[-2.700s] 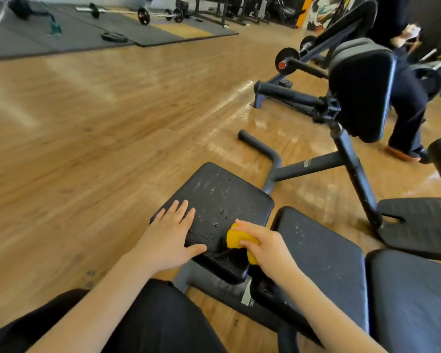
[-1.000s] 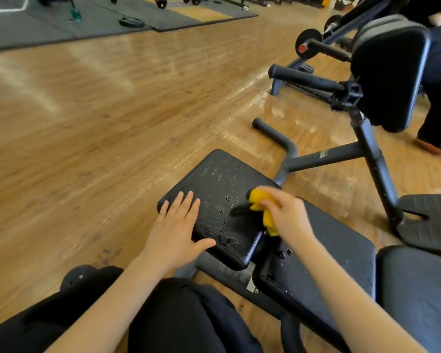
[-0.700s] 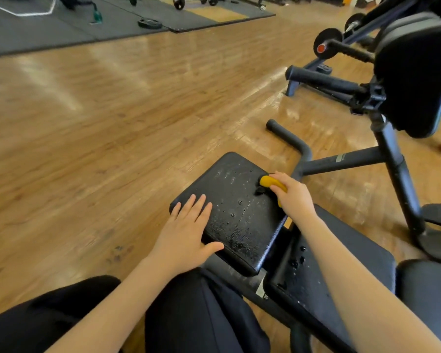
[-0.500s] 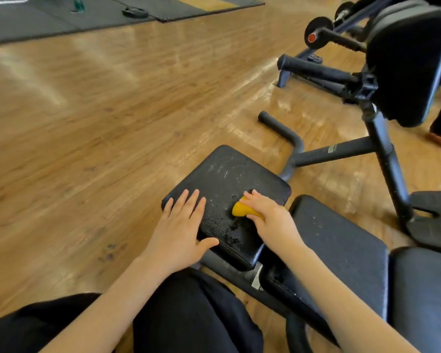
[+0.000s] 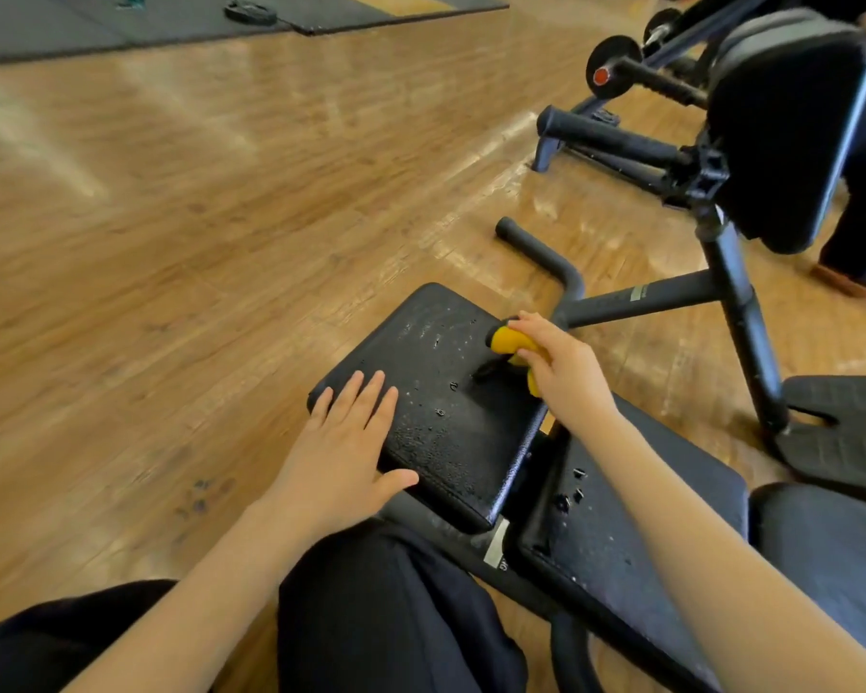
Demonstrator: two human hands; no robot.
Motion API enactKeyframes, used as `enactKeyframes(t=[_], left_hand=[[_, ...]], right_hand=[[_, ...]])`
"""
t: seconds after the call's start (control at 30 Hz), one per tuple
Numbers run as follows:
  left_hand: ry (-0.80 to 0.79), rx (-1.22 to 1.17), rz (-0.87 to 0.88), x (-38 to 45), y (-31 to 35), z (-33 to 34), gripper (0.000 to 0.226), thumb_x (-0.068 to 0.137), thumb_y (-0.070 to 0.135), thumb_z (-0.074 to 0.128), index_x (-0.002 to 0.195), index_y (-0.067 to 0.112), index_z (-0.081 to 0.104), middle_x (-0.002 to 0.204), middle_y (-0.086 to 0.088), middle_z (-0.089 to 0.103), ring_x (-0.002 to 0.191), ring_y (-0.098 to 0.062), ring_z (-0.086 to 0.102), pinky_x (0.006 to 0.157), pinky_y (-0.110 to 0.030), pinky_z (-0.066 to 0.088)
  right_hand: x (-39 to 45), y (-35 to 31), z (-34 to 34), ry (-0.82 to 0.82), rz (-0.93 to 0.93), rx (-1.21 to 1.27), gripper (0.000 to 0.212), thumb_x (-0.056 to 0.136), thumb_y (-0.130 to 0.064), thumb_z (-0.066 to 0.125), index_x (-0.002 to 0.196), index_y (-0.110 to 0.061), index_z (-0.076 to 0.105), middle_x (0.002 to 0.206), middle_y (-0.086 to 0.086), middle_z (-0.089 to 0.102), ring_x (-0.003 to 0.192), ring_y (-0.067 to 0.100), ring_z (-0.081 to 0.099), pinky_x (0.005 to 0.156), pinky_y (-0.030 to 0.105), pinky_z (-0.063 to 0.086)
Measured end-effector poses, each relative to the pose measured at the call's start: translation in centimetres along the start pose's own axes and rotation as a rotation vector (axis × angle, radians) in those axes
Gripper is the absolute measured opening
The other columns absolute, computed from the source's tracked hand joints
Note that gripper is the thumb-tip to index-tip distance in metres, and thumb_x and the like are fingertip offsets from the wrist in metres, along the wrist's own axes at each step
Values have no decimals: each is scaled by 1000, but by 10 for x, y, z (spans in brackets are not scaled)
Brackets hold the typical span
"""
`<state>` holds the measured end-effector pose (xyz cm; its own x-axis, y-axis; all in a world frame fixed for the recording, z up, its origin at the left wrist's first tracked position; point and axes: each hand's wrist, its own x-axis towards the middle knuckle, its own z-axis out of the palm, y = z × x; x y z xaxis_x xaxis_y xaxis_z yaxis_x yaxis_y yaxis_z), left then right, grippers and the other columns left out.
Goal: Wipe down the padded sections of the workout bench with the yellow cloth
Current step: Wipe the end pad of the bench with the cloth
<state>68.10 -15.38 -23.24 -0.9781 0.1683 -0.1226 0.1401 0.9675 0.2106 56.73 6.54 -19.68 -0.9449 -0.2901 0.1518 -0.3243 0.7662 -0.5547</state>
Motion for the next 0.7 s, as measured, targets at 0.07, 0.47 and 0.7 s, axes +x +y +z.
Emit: enactKeyframes(t=[0.07, 0.47, 0.7], left_hand=[[-4, 1, 5, 0, -1, 0, 88, 88, 66, 32, 147, 19, -13, 154, -1, -23, 139, -17, -26, 110, -35, -16], [7, -8, 15, 0, -4, -2, 91, 88, 62, 38, 147, 16, -12, 155, -3, -20, 141, -18, -22, 111, -34, -14], [54, -55, -146, -9, -11, -5, 95, 85, 66, 37, 148, 13, -11, 154, -8, -23, 140, -23, -24, 115, -38, -9]], right_hand=[[20, 9, 11, -68, 90, -51, 39, 95, -11, 46, 134, -16, 47, 148, 1, 37, 140, 17, 26, 112, 28, 21], [-88, -34, 51, -261, -230, -26, 42, 93, -20, 34, 133, -17, 46, 145, -7, 35, 137, 7, 24, 112, 19, 14], [-74, -26, 16, -43, -14, 380, 35, 87, 11, 45, 108, -10, 64, 114, -6, 57, 98, 4, 55, 79, 5, 45]])
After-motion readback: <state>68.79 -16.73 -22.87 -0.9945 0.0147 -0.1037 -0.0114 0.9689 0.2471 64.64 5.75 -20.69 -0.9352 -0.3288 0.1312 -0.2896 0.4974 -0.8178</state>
